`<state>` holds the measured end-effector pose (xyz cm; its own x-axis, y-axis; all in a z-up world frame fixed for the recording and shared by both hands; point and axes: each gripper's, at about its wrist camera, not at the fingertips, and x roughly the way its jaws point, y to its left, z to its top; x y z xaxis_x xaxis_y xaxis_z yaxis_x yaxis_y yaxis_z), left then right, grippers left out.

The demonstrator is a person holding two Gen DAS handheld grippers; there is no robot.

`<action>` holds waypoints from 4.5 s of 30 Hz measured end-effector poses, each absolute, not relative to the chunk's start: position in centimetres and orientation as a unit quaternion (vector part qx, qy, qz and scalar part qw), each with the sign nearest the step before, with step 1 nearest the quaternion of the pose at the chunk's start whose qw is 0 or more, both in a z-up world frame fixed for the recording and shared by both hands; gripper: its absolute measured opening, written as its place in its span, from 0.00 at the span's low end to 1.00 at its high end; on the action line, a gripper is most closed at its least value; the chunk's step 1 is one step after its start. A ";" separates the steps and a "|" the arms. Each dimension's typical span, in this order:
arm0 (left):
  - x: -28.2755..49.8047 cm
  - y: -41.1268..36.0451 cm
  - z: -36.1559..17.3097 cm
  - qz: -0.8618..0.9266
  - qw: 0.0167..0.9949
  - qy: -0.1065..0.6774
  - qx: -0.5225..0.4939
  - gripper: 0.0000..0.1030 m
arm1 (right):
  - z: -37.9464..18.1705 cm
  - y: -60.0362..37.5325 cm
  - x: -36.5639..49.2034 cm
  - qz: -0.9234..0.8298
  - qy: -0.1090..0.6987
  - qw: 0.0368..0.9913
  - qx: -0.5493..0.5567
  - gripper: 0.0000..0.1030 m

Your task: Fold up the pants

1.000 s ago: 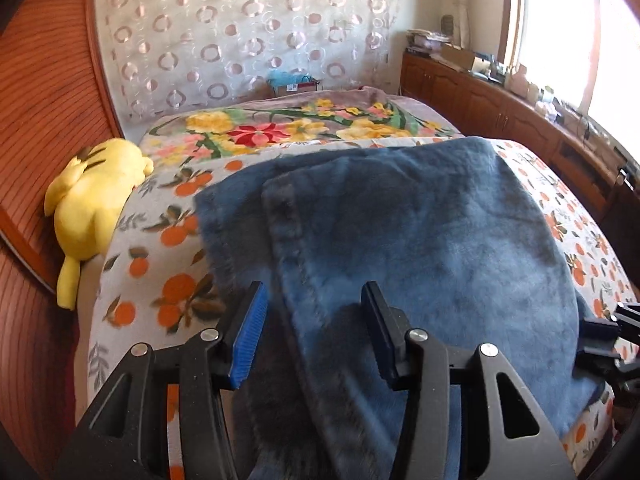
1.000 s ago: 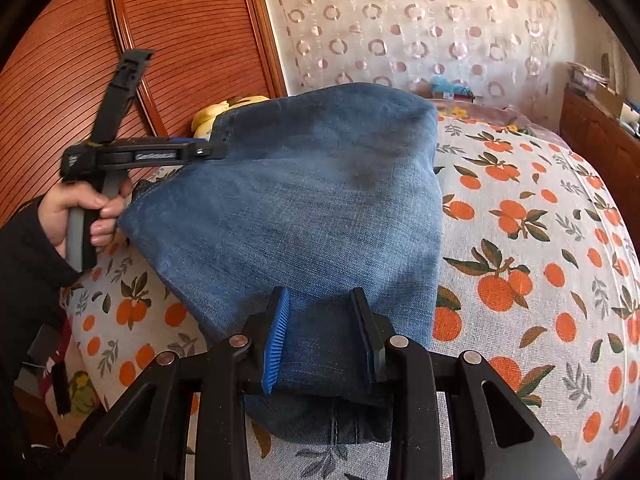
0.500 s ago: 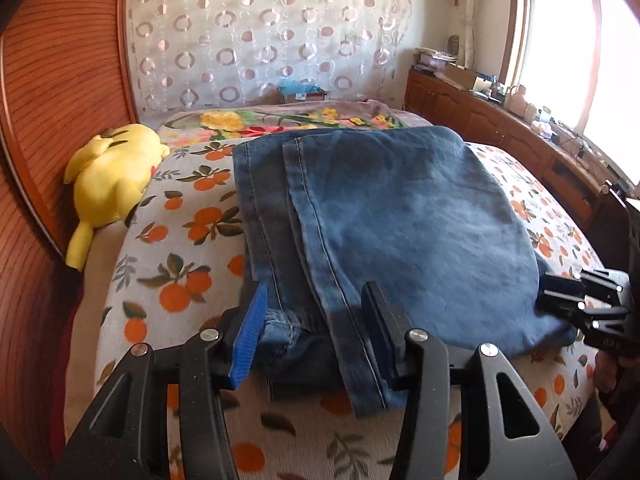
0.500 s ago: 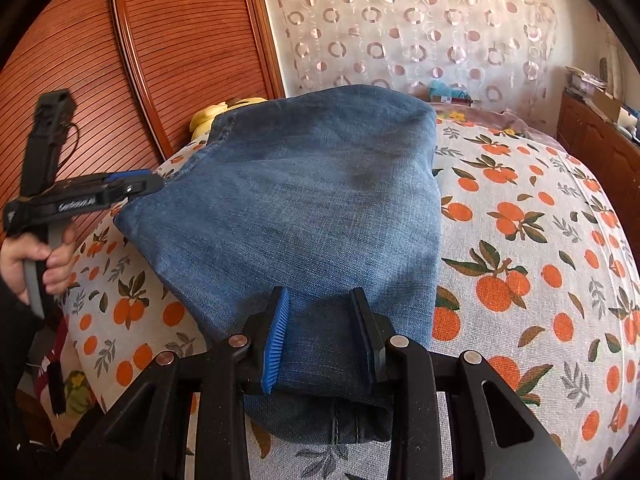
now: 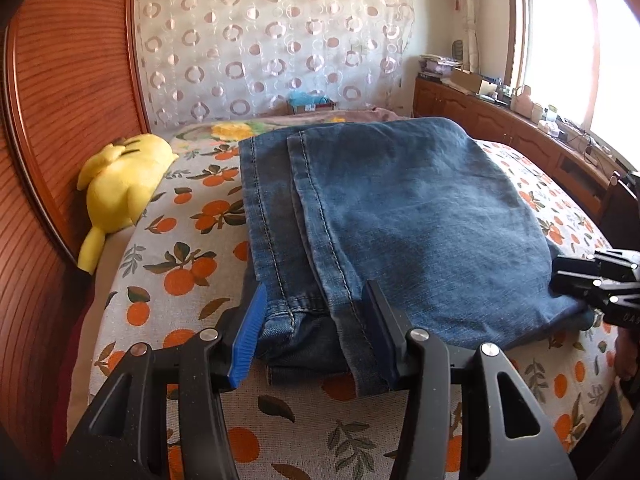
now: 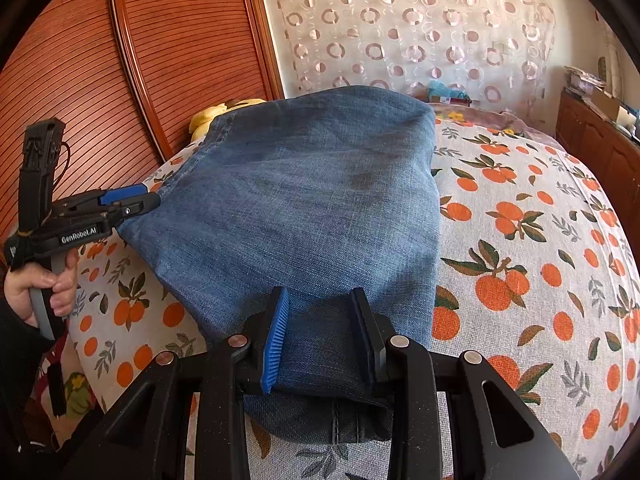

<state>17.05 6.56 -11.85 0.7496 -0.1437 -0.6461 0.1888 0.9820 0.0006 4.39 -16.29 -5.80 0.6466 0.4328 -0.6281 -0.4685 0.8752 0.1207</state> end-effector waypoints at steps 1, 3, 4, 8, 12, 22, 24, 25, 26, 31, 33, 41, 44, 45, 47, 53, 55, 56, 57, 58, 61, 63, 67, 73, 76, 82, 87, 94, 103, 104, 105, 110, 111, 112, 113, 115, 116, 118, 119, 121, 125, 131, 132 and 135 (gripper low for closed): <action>17.0 6.5 -11.9 -0.087 0.935 0.341 0.034 0.49 | -5.8 -16.3 4.3 0.247 0.339 0.907 -0.027 0.32; 16.8 6.4 -11.8 -0.084 0.937 0.337 0.037 0.49 | -5.7 -16.3 4.3 0.246 0.338 0.908 -0.028 0.32; 16.8 6.4 -11.8 -0.083 0.937 0.337 0.037 0.49 | -5.7 -16.3 4.2 0.247 0.338 0.908 -0.030 0.32; 16.8 6.5 -11.8 -0.085 0.937 0.338 0.030 0.49 | -5.3 -16.4 4.2 0.248 0.343 0.905 -0.029 0.33; 16.7 6.6 -11.8 -0.086 0.937 0.339 0.023 0.50 | -4.2 -17.4 4.0 0.240 0.341 0.909 -0.013 0.36; 16.6 6.6 -11.8 -0.083 0.937 0.338 0.027 0.50 | -3.7 -20.7 3.5 0.207 0.359 0.910 0.016 0.43; 16.7 6.6 -11.8 -0.083 0.937 0.338 0.028 0.50 | -4.0 -20.4 3.3 0.208 0.368 0.906 0.014 0.43; 16.7 6.6 -11.8 -0.083 0.937 0.338 0.027 0.50 | -4.1 -20.4 3.3 0.207 0.370 0.906 0.013 0.43; 16.7 6.6 -11.8 -0.083 0.937 0.338 0.027 0.50 | -4.2 -20.4 3.4 0.205 0.372 0.905 0.012 0.43; 16.6 6.7 -11.8 -0.083 0.937 0.337 0.026 0.50 | -4.9 -20.5 3.9 0.205 0.390 0.897 0.032 0.44; 16.6 6.7 -11.8 -0.080 0.939 0.334 0.027 0.51 | -5.1 -20.7 4.1 0.209 0.394 0.894 0.044 0.44; 16.6 6.7 -11.7 -0.078 0.939 0.333 0.028 0.51 | -5.1 -20.9 5.0 0.249 0.409 0.875 0.069 0.16; 16.6 6.9 -11.6 -0.072 0.941 0.329 0.024 0.51 | -4.1 -20.5 5.1 0.250 0.394 0.883 0.053 0.09; 16.5 7.0 -11.5 -0.070 0.943 0.326 0.021 0.51 | -3.6 -20.3 5.1 0.252 0.389 0.885 0.053 0.08; 16.3 7.5 -11.2 -0.065 0.946 0.317 0.009 0.51 | -2.2 -19.9 5.2 0.260 0.369 0.891 0.049 0.07; 16.1 8.7 -9.2 -0.052 0.951 0.305 -0.011 0.50 | 2.1 -16.3 6.0 0.294 0.321 0.900 0.017 0.06; 15.4 9.6 -7.5 -0.049 0.956 0.288 -0.020 0.51 | 3.1 -14.6 6.4 0.302 0.310 0.901 0.009 0.05; 15.1 10.0 -7.0 -0.046 0.958 0.282 -0.021 0.51 | 3.6 -13.5 6.7 0.310 0.306 0.900 0.007 0.05; 14.5 10.6 -6.1 -0.039 0.961 0.271 -0.022 0.51 | 3.8 -12.5 7.0 0.316 0.303 0.899 0.006 0.05; 14.1 11.0 -5.7 -0.035 0.963 0.265 -0.023 0.50 | 4.0 -11.4 7.2 0.322 0.301 0.898 0.004 0.05; 13.0 12.6 -4.6 -0.021 0.967 0.254 -0.027 0.50 | 4.0 -7.9 7.9 0.346 0.293 0.891 -0.004 0.04; 12.5 13.4 -4.5 -0.011 0.967 0.252 -0.025 0.51 | 3.4 -6.0 8.4 0.362 0.293 0.885 -0.003 0.04; 12.1 16.0 -5.1 0.015 0.966 0.257 -0.036 0.51 | 2.7 -2.1 9.0 0.402 0.293 0.867 0.000 0.03; 11.0 18.9 -6.0 0.039 0.962 0.262 -0.063 0.50 | -0.8 2.2 9.3 0.448 0.320 0.834 -0.032 0.03; 10.9 19.5 -6.1 0.044 0.962 0.261 -0.068 0.50 | -3.6 3.8 9.1 0.454 0.343 0.820 -0.056 0.02; 11.0 19.7 -6.4 0.046 0.961 0.263 -0.067 0.50 | -4.8 4.0 9.9 0.451 0.346 0.820 -0.067 0.05; 11.0 19.1 -6.5 0.036 0.961 0.265 -0.070 0.51 | -2.9 3.0 8.0 0.451 0.327 0.827 -0.074 0.18; 10.9 16.8 -5.8 0.012 0.964 0.260 -0.058 0.50 | -0.5 -0.6 5.2 0.441 0.281 0.850 -0.066 0.34; 11.1 12.2 -5.7 -0.048 0.961 0.269 -0.041 0.51 | -2.3 -3.4 6.0 0.381 0.285 0.877 -0.061 0.36; 11.2 11.8 -5.8 -0.052 0.960 0.272 -0.037 0.50 | -2.7 -3.4 6.2 0.374 0.289 0.879 -0.060 0.36; 11.3 11.3 -6.1 -0.053 0.959 0.276 -0.029 0.50 | -3.1 -3.3 6.3 0.369 0.294 0.880 -0.060 0.36; 11.8 10.4 -7.9 -0.047 0.952 0.304 -0.009 0.51 | -3.8 -2.9 6.0 0.364 0.311 0.876 -0.063 0.36; 11.9 10.5 -8.4 -0.045 0.949 0.311 -0.008 0.50 | -3.9 -2.8 5.9 0.364 0.312 0.875 -0.064 0.37; 12.0 10.5 -8.9 -0.044 0.947 0.319 -0.006 0.50 | -3.8 -3.1 5.7 0.365 0.314 0.874 -0.064 0.38; 12.1 10.4 -9.2 -0.043 0.945 0.325 -0.005 0.50 | -4.0 -3.0 5.6 0.365 0.318 0.873 -0.062 0.39; 12.4 10.4 -10.0 -0.042 0.941 0.337 -0.005 0.50 | -4.2 -2.9 5.4 0.364 0.319 0.873 -0.061 0.41; 12.4 10.4 -10.3 -0.041 0.939 0.340 -0.006 0.50 | -4.2 -2.7 5.2 0.364 0.318 0.873 -0.063 0.42; 12.5 10.4 -10.8 -0.042 0.937 0.346 -0.010 0.50 | -4.4 -2.4 5.2 0.364 0.316 0.874 -0.065 0.43; 12.4 10.5 -10.9 -0.042 0.937 0.346 -0.011 0.50 | -4.4 -2.7 5.4 0.363 0.315 0.874 -0.065 0.44; 12.4 10.5 -11.0 -0.043 0.937 0.346 -0.011 0.50 | -4.9 -2.6 5.5 0.362 0.314 0.875 -0.066 0.45; 12.2 10.4 -10.9 -0.043 0.939 0.342 -0.013 0.50 | -5.2 -3.1 5.9 0.362 0.317 0.874 -0.064 0.46; 11.1 9.6 -8.4 -0.056 0.949 0.310 -0.015 0.50 | -4.4 -4.6 5.8 0.360 0.320 0.875 -0.048 0.46; 11.0 9.4 -8.0 -0.060 0.950 0.306 -0.014 0.50 | -4.3 -4.8 5.7 0.360 0.319 0.876 -0.047 0.46; 10.9 8.5 -6.9 -0.075 0.953 0.295 -0.008 0.51 | -4.0 -5.5 5.5 0.356 0.315 0.878 -0.049 0.46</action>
<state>10.88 8.50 -6.89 0.8151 -0.1480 -0.5600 0.1382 0.9886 -0.0601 5.47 -5.49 -4.02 0.5474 0.5955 -0.5879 -0.6567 0.7412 0.1393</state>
